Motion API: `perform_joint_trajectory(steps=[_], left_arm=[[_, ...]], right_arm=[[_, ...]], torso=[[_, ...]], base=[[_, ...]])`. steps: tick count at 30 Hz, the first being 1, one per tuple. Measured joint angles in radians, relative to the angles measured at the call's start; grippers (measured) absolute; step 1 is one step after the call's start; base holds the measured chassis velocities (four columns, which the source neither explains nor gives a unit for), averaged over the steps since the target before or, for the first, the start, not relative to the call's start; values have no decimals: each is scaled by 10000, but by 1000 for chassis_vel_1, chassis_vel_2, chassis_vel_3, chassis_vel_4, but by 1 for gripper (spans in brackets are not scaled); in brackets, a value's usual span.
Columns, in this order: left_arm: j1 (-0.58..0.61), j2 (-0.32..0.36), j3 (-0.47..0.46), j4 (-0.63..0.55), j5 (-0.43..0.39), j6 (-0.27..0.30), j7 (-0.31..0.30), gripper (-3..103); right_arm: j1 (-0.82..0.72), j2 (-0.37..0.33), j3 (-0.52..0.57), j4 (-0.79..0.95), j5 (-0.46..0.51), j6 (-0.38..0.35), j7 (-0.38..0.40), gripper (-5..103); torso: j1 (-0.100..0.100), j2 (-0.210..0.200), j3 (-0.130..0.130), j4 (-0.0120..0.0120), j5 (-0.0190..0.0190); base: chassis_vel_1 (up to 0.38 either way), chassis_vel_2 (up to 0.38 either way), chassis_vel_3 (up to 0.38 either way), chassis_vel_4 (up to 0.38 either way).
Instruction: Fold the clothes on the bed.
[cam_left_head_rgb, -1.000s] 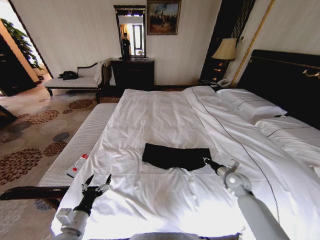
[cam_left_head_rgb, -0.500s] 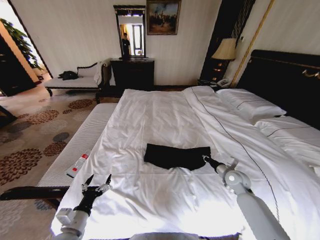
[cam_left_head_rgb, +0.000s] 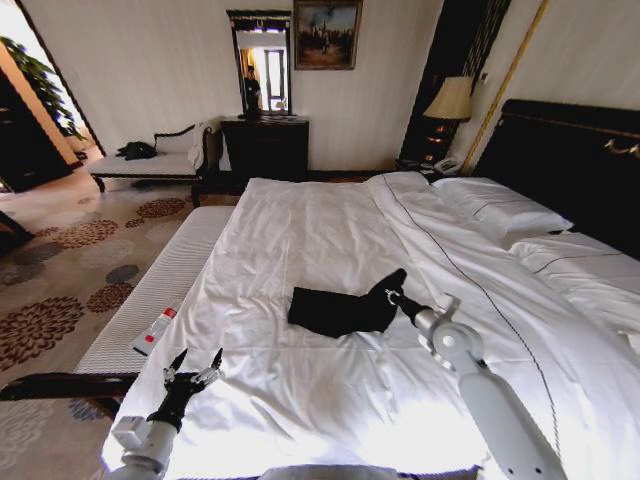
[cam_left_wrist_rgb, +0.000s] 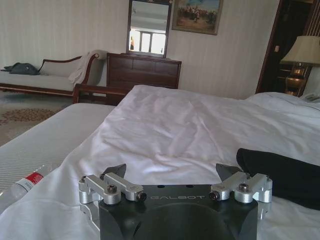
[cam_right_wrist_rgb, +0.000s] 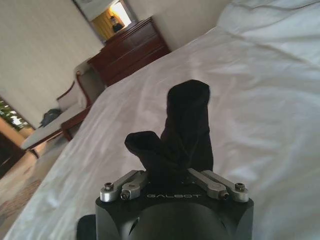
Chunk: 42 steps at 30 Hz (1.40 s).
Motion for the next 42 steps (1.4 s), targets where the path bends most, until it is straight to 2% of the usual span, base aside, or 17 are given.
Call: perform_joint_trajectory(steps=[8, 11, 22, 32, 42], left_arm=[[0, 0, 0, 0, 0, 0, 0, 100], [0, 0, 0, 0, 0, 0, 0, 100], [0, 0, 0, 0, 0, 0, 0, 100], [0, 0, 0, 0, 0, 0, 0, 100], [0, 0, 0, 0, 0, 0, 0, 100]], right_arm=[[472, 464, -999, -94, -297, -4, 106, 7], [680, 856, -1518, -215, -518, -3, 139, 7], [1118, 1349, -2411, -351, -712, -31, 299, 7], [1250, 1981, -2768, -1071, -1003, -48, 164, 7], [1220, 2059, -3173, -1301, -1327, -128, -38, 7]], torso=[[0, 0, -1, 0, -1], [1, 0, 0, 0, 0], [0, 1, -1, 0, 0], [1, 0, -1, 0, 0], [0, 0, 0, -1, 1]], base=[[0, 0, 0, 0], [0, 0, 0, 0], [0, 0, 0, 0], [0, 0, 0, 0], [0, 0, 0, 0]])
